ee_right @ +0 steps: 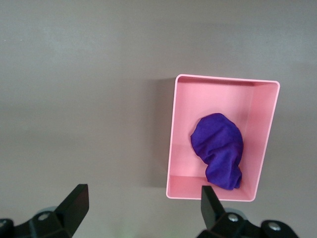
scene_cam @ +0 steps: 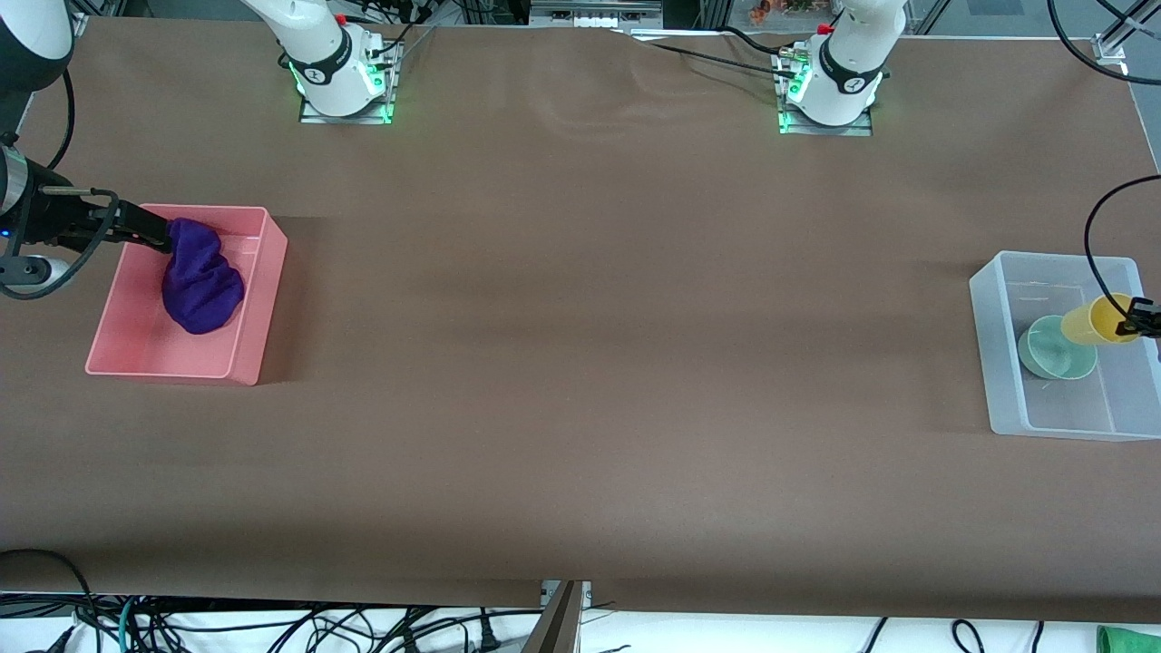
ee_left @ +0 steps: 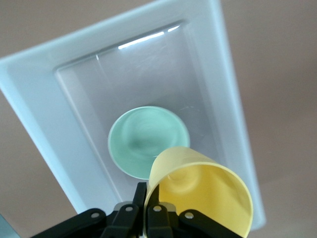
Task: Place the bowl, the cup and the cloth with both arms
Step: 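Lower the yellow cup into the green bowl with the left gripper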
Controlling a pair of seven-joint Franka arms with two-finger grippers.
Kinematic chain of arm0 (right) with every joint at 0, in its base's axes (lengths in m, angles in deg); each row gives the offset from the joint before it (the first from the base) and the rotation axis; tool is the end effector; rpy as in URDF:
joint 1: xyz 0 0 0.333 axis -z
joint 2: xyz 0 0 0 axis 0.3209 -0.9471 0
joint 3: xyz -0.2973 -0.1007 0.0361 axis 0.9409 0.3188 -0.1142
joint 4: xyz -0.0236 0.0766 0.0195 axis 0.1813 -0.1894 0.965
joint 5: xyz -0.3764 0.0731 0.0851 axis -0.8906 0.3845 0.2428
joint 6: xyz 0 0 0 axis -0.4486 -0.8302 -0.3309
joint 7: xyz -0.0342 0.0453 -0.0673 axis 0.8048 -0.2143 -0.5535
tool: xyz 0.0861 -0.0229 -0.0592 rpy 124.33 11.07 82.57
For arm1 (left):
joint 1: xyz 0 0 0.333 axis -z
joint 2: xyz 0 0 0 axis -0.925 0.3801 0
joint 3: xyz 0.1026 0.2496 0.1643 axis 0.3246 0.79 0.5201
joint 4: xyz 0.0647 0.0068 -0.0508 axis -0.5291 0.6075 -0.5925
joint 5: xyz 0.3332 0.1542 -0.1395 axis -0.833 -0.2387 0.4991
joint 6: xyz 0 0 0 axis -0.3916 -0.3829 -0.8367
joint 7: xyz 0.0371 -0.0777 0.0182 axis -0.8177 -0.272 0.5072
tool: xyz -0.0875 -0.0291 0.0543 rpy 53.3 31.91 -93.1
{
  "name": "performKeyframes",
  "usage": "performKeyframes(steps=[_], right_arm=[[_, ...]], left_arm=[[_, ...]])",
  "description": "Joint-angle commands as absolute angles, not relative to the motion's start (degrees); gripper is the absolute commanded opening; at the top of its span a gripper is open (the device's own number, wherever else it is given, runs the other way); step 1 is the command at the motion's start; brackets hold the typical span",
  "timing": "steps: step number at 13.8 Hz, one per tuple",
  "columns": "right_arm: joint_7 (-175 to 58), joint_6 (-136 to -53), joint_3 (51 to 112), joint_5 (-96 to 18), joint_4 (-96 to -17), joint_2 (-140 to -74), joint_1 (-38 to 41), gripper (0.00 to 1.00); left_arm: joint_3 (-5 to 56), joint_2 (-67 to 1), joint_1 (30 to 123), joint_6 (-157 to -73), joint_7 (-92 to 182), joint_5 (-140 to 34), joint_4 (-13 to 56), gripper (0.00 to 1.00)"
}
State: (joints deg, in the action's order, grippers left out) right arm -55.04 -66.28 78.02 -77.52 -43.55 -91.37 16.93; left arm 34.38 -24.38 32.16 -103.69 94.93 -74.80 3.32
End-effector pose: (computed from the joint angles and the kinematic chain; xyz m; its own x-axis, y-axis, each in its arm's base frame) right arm 0.5896 -0.0017 0.5779 0.9936 0.0301 -0.1087 0.0334 -0.9990 0.0289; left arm 0.6082 0.3381 0.3363 0.9155 -0.3495 -0.1992 -0.3491 -0.9363 0.0385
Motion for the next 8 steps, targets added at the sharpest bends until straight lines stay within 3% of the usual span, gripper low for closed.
performKeyframes(steps=[1, 2, 3, 4, 8], right_arm=[[-54.49, -66.36, 77.84, -76.96, -43.08, -91.35, 17.05, 1.00], [-54.49, -66.44, 77.84, -76.96, -42.73, -91.35, 17.05, 1.00], [-54.49, -65.84, 77.84, -76.96, -41.51, -92.14, 17.05, 1.00], [-54.49, -65.22, 77.84, -77.05, -40.28, -92.84, 16.96, 1.00], [-54.49, -64.86, 77.84, -76.96, -39.74, -93.20, 16.96, 1.00]], left_arm=[[33.90, -20.18, 30.22, -107.00, 96.18, -76.00, 2.54, 0.00], [33.90, -19.99, 30.13, -107.36, 96.18, -75.92, 2.54, 0.02], [33.73, -20.16, 30.57, -107.27, 95.57, -75.39, 2.10, 0.35], [33.55, -20.51, 30.83, -107.27, 95.91, -75.04, 1.92, 0.99], [30.14, -27.00, 30.92, -103.87, 94.86, -74.86, 2.01, 1.00]])
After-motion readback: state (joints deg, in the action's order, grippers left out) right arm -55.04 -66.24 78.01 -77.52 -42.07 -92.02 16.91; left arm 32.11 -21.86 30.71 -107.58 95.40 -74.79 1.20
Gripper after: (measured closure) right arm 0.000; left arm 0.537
